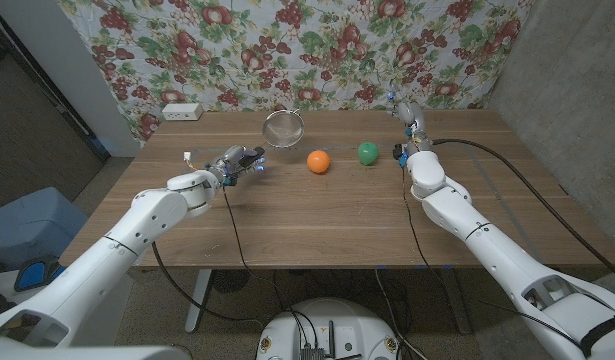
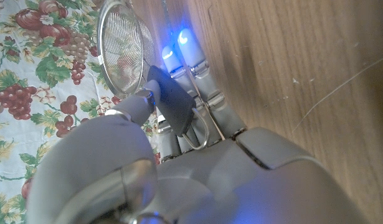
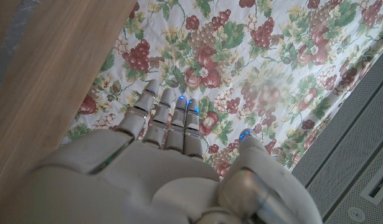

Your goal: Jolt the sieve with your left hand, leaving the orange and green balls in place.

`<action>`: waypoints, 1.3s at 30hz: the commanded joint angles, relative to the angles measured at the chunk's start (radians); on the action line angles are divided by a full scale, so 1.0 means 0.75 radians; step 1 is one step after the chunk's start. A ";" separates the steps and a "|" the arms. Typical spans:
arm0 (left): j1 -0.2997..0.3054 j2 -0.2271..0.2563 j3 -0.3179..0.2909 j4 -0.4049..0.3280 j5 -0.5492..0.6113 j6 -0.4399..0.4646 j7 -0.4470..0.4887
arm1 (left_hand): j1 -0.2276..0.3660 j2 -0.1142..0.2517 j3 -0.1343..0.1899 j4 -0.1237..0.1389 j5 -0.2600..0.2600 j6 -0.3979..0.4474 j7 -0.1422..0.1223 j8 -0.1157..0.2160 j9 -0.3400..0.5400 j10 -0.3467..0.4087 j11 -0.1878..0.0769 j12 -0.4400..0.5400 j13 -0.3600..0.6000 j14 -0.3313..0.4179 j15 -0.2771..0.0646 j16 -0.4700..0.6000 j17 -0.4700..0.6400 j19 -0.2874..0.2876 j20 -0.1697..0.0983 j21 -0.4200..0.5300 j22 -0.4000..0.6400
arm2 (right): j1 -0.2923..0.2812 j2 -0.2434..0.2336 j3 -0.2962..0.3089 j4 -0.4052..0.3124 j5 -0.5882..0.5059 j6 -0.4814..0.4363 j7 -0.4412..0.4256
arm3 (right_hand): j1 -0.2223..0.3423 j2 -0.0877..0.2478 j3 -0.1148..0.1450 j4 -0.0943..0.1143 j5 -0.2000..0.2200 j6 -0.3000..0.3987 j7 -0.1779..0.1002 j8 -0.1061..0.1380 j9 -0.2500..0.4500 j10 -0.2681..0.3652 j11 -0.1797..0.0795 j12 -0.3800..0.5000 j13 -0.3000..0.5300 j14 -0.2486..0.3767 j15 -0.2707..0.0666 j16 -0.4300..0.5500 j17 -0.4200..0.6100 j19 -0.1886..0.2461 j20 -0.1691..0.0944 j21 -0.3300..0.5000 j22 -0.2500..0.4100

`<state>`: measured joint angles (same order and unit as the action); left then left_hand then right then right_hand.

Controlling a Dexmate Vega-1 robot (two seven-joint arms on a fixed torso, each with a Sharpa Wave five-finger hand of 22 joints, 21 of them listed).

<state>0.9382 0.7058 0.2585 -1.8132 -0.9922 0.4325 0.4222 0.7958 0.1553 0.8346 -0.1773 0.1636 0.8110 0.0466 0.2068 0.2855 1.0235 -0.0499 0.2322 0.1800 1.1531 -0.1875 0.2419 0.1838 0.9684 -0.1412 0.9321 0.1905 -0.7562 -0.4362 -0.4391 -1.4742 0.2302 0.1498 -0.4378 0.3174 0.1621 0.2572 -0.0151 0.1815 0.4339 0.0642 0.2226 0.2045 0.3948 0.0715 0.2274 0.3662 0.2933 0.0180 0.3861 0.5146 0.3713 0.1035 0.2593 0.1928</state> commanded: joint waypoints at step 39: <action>-0.004 -0.076 0.078 0.261 0.353 -0.807 -0.612 | -0.013 0.028 -0.021 0.035 0.013 0.169 0.056 -0.002 0.050 0.111 -0.149 -0.024 0.010 0.039 -0.058 -0.015 0.009 -0.067 -0.033 0.028 -0.004 | -0.022 -0.006 0.073 0.092 0.275 0.101 0.172 | 0.004 0.009 0.035 -0.011 0.013 0.004 0.005 -0.005 0.003 -0.001 0.010 -0.008 -0.008 0.003 0.012 -0.012 0.002 -0.014 -0.006 0.002 0.007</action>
<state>0.9449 0.6574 0.3067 -1.6427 -0.7661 -0.0854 0.0351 0.7885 0.1625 0.8196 -0.1592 0.1671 0.8388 0.0270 0.2006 0.3164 1.0190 -0.0694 0.2167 0.1846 1.1585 -0.1935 0.2323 0.1887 0.9234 -0.1319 0.9468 0.1859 -0.7740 -0.4359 -0.3875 -1.4162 0.4173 0.2168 -0.3224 0.3174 0.1621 0.2750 -0.0247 0.1856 0.4338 0.0642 0.2226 0.2047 0.3910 0.0751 0.2205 0.3572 0.2968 0.0215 0.3792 0.5147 0.3640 0.0963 0.2593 0.1927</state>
